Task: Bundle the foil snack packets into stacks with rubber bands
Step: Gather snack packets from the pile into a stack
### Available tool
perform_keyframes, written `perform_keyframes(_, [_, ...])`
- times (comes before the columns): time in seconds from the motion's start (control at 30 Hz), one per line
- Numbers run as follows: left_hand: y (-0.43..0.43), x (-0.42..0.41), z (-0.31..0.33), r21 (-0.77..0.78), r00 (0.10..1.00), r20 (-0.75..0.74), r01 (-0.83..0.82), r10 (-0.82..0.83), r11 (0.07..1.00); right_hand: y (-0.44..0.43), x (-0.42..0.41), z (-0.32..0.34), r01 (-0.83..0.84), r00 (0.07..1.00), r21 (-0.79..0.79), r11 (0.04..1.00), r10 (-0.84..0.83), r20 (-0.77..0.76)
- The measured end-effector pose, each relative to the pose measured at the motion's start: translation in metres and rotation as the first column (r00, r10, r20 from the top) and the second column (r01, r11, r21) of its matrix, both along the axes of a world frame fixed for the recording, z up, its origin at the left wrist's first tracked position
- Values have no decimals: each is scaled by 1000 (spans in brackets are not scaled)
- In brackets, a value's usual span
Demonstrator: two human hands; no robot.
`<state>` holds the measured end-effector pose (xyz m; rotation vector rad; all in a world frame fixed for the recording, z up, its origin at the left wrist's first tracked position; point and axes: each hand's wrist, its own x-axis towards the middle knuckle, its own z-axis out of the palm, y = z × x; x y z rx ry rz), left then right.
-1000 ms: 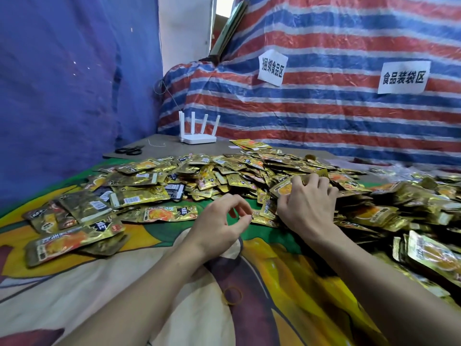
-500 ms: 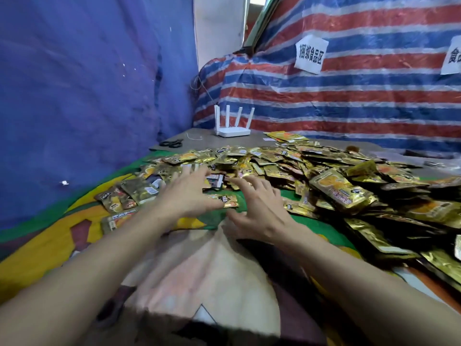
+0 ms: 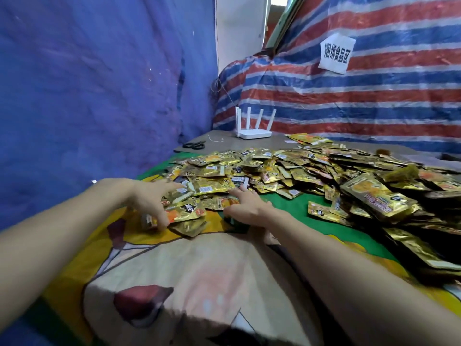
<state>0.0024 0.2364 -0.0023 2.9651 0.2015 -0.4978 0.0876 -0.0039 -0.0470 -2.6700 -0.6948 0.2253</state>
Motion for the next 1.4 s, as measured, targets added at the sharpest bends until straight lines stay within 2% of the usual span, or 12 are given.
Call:
perform_keyframes(0.1, [2, 5, -12, 57, 998, 47, 38, -40, 998, 6, 1, -3, 1, 1000, -25, 1000, -1, 9])
perform_keyframes(0.3, [-8, 12, -13, 359, 953, 210, 133, -219, 924, 15, -6, 4, 42, 989, -89, 995, -29, 142])
perform_keyframes(0.37, [-13, 14, -12, 344, 955, 190, 155, -230, 926, 17, -11, 6, 24, 979, -156, 987, 9, 205])
perform_keyframes(0.5, [-23, 6, -17, 156, 959, 176, 195, -221, 968, 12, -24, 5, -49, 940, -289, 956, 142, 311])
perform_keyframes(0.63, [-36, 0, -15, 387, 876, 350, 189, -333, 902, 2, -30, 7, -119, 888, -312, 943, 242, 391])
perform_keyframes(0.7, [-42, -1, -13, 388, 842, 435, 144, -318, 911, -5, -30, 10, -157, 852, -316, 936, 290, 436])
perform_keyframes(0.9, [-62, 7, -15, 95, 820, 545, 145, -173, 985, -37, -34, 16, -167, 913, -197, 966, 227, 339])
perform_keyframes(1.03, [-84, 14, -18, -132, 794, 598, 231, -108, 964, -61, -31, 21, -116, 943, -45, 992, 124, 309])
perform_keyframes(1.13, [-106, 21, -17, -319, 736, 675, 242, 40, 916, -80, -29, 26, -83, 954, 184, 980, 24, 300])
perform_keyframes(1.2, [-122, 25, -15, -452, 752, 646, 242, 128, 858, -92, -28, 30, -23, 970, 375, 927, -69, 232])
perform_keyframes(1.3, [-151, 29, -14, -664, 784, 560, 229, 269, 712, -103, -26, 31, 114, 985, 643, 757, -170, 24])
perform_keyframes(1.4, [-182, 30, -16, -794, 783, 489, 217, 384, 567, -107, -27, 28, 244, 969, 769, 591, -172, -176])
